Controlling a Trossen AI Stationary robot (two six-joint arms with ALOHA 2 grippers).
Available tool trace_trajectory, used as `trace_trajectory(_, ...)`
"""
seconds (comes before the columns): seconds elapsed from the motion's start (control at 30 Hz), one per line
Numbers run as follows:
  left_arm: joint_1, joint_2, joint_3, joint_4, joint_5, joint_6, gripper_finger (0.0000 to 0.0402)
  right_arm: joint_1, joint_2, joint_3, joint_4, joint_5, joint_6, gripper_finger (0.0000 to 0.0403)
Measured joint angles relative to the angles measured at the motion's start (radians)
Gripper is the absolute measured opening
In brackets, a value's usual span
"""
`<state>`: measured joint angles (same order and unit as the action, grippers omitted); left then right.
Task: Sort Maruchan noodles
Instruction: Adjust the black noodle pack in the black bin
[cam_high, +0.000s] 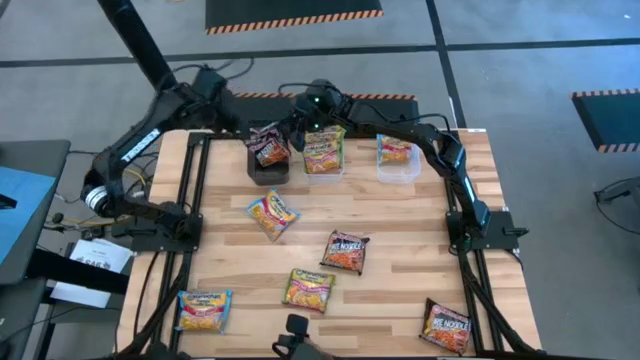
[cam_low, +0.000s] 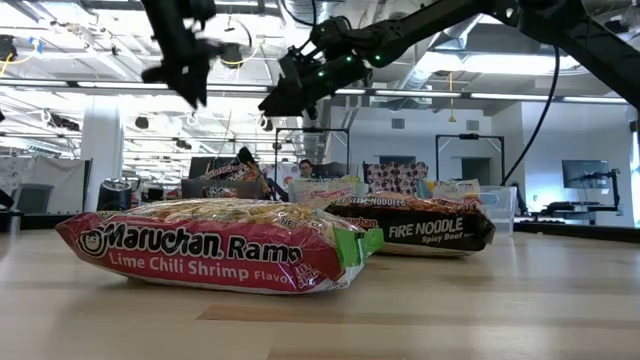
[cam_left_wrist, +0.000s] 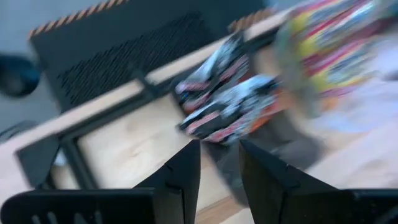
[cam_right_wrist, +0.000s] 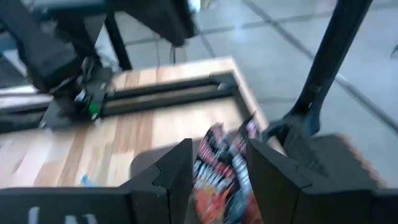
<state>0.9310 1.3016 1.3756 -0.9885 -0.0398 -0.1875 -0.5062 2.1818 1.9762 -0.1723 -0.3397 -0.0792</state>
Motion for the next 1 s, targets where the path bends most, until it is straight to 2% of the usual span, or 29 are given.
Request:
trace_trajectory(0.1, 0.0, -0.045, 0.041, 0.003, 0.056, -0.016, 0.0096, -0.014, 0.0, 0.0, 0.083, 0.0, 0.015, 0.0176)
trace_trajectory(0.33, -0.001, -0.152, 0.069, 0.021, 0.081, -0.055, 0.0096, -0.056, 0.0, 0.01, 0.279, -0.001, 0.16, 0.0176)
trace_trajectory(0.63, 0.0, -0.198, 0.069, 0.019, 0.08, -0.057, 0.0096, -0.064, -0.001, 0.142, 0.276, 0.001, 0.124, 0.0176)
trace_trajectory(0.9, -0.007, -0.188, 0.068, 0.011, 0.081, -0.034, 0.0096, -0.064, -0.001, 0.178, 0.237, 0.006, 0.124, 0.0176)
trace_trajectory(1.0, -0.011, -0.188, 0.062, 0.009, 0.082, -0.026, 0.0096, -0.044, 0.04, 0.179, 0.207, 0.005, 0.141, 0.0176)
